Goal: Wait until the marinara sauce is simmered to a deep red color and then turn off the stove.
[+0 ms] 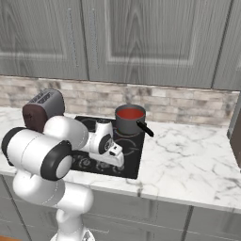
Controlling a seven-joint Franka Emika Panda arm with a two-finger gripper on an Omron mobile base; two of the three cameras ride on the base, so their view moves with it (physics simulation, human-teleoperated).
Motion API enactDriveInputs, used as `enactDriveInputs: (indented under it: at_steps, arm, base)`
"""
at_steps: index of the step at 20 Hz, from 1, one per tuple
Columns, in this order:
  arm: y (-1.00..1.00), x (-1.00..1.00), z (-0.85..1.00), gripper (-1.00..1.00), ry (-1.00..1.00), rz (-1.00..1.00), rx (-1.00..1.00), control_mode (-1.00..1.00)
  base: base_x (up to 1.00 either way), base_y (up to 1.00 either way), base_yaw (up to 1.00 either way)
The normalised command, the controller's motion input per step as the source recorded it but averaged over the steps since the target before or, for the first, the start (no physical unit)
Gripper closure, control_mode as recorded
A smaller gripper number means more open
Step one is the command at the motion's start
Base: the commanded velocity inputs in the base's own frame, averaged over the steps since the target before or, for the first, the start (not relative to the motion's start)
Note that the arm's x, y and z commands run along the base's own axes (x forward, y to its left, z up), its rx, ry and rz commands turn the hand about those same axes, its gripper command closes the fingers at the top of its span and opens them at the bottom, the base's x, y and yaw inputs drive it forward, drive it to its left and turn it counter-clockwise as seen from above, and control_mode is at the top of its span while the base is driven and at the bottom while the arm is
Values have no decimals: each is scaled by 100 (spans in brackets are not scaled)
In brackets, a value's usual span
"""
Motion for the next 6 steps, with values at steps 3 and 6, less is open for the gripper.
enactDriveInputs:
  at_steps: [3, 6]
  arm:
    - [0, -19, -32, 100, 0, -30, 0, -100]
    - [0, -18, -32, 100, 0, -30, 0, -100]
  base:
    - [0, 0, 0]
    - [0, 0, 0]
